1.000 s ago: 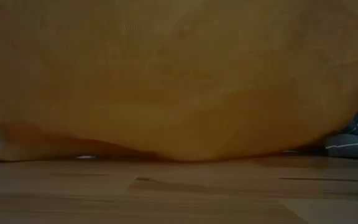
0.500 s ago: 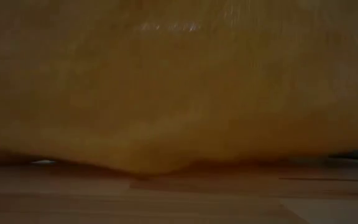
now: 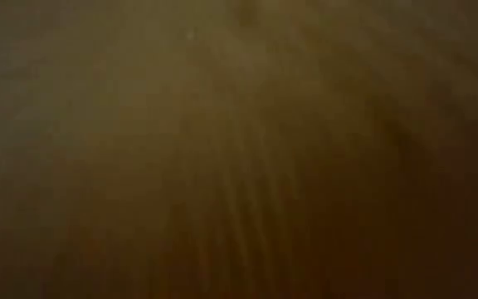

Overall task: Fold towel
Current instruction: Fold the yellow towel

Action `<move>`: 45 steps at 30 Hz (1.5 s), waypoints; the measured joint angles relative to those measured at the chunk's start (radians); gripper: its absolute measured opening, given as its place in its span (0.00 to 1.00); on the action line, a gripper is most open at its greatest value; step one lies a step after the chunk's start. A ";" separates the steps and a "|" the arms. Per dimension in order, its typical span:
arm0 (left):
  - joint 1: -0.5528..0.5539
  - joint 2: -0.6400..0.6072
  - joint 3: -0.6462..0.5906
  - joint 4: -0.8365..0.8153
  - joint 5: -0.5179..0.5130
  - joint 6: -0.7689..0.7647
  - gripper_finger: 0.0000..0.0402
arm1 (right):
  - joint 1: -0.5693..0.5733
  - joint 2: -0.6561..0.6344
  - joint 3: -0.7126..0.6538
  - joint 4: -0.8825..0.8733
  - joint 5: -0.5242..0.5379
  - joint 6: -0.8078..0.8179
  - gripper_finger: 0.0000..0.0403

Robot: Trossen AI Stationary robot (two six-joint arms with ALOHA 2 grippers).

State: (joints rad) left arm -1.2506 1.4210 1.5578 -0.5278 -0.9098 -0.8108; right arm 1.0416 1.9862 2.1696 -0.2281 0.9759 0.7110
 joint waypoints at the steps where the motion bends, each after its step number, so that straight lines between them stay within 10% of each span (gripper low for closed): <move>1: -0.003 0.004 0.000 -0.047 -0.026 -0.025 0.00 | 0.000 0.007 0.000 -0.027 0.007 0.020 0.01; 18: 0.040 -0.023 0.001 -0.957 -0.195 -0.576 0.00 | -0.038 0.014 0.000 -0.596 0.348 0.190 0.01; 45: 0.199 -0.024 -0.341 -1.042 -0.040 -0.607 0.00 | -0.369 0.025 0.000 -1.315 -0.091 0.175 0.01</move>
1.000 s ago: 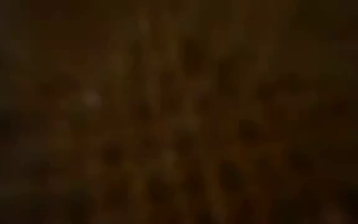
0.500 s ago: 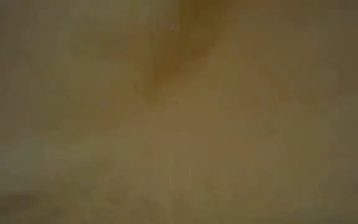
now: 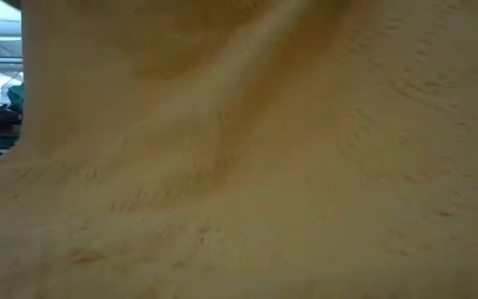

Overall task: Fold towel
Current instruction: Fold the yellow towel

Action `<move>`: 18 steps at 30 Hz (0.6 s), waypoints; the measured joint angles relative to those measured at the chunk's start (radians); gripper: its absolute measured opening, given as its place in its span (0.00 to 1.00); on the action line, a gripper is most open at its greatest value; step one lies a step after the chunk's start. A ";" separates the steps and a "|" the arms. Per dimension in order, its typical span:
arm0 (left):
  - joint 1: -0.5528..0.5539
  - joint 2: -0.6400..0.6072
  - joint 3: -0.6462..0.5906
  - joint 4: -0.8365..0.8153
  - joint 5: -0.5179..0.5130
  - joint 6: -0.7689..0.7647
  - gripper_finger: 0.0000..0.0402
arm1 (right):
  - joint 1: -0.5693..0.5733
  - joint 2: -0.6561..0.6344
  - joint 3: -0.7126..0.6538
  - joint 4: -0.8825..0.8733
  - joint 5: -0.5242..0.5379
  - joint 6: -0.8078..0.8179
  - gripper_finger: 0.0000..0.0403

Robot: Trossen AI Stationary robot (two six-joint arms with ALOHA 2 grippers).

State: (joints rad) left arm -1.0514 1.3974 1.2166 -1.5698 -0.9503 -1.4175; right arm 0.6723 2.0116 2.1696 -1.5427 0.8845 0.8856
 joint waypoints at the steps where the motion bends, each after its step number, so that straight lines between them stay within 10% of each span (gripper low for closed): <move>1: -0.001 0.000 -0.012 0.002 0.001 -0.012 0.00 | 0.001 0.005 0.000 -0.005 -0.005 -0.010 0.01; 18: 0.001 0.001 -0.052 0.015 0.004 -0.026 0.00 | -0.047 0.060 -0.107 -0.028 -0.054 -0.058 0.01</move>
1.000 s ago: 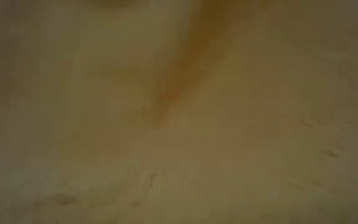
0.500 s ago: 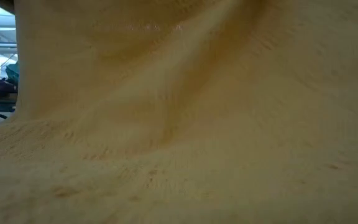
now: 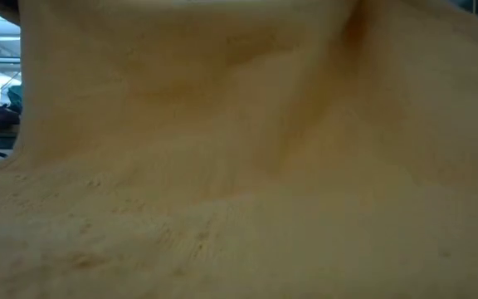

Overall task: Fold towel
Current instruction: Fold the yellow towel

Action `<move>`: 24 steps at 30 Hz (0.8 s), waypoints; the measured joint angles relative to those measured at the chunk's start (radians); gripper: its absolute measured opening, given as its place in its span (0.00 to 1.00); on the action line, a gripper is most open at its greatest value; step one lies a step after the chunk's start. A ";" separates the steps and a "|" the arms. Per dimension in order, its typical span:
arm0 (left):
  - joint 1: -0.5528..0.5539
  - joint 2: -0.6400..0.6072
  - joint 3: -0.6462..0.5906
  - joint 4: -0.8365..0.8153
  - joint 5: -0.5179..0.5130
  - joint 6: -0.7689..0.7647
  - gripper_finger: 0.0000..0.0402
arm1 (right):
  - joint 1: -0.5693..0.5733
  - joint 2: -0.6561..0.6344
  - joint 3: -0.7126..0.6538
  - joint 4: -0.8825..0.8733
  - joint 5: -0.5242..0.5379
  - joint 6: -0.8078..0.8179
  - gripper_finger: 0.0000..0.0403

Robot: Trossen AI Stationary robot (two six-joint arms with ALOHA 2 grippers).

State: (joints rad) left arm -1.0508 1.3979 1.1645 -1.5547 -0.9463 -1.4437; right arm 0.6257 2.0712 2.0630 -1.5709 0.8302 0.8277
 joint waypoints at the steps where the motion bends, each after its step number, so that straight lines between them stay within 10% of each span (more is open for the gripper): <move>1: 0.000 0.000 0.000 -0.001 0.000 0.006 0.00 | -0.003 -0.001 -0.017 0.000 -0.017 0.005 0.01; 24: 0.063 0.000 -0.111 0.015 0.009 -0.041 0.00 | -0.036 -0.327 -0.182 0.232 -0.171 -0.198 0.01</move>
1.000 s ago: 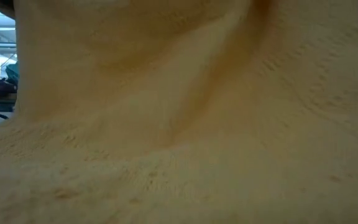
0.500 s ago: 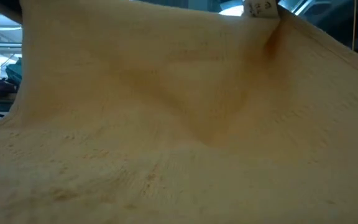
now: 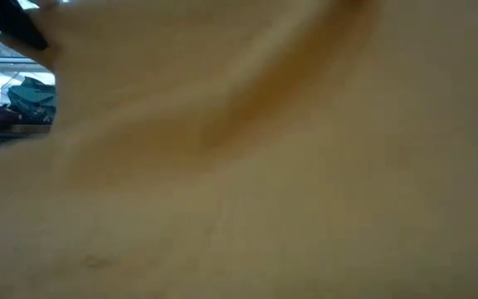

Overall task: Fold towel
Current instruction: Fold the yellow towel

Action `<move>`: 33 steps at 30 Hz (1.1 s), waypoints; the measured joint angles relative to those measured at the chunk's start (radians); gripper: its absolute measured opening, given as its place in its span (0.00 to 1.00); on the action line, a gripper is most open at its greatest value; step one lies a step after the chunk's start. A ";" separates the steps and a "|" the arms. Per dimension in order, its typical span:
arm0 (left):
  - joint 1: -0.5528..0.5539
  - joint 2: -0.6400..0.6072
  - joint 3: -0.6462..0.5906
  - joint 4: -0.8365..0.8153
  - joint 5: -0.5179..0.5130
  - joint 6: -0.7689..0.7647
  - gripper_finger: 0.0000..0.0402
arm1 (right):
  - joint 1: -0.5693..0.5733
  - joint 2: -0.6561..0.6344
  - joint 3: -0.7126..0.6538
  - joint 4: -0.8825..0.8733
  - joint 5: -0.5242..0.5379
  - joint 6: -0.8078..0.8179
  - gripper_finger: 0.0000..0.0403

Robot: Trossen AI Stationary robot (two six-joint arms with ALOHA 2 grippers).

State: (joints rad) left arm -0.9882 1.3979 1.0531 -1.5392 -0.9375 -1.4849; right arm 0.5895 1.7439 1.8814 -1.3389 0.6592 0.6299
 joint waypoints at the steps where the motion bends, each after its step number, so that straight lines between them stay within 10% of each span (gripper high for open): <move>1: 0.000 0.000 0.000 0.009 0.000 0.000 0.00 | 0.000 -0.016 0.001 0.006 0.008 -0.017 0.01; 7: 0.000 0.000 0.000 0.025 0.002 0.032 0.00 | 0.000 -0.112 -0.140 0.097 0.037 -0.020 0.01; 19: 0.000 0.000 0.000 0.029 0.012 0.080 0.00 | 0.061 -0.301 -0.877 0.981 -0.083 0.044 0.01; 33: -0.040 0.000 0.001 0.031 0.064 0.226 0.00 | 0.066 -0.375 -0.973 1.062 -0.151 0.094 0.01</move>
State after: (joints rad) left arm -1.0281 1.3975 1.0542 -1.5079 -0.8738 -1.2585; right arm 0.6551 1.3685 0.9085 -0.2765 0.5084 0.7241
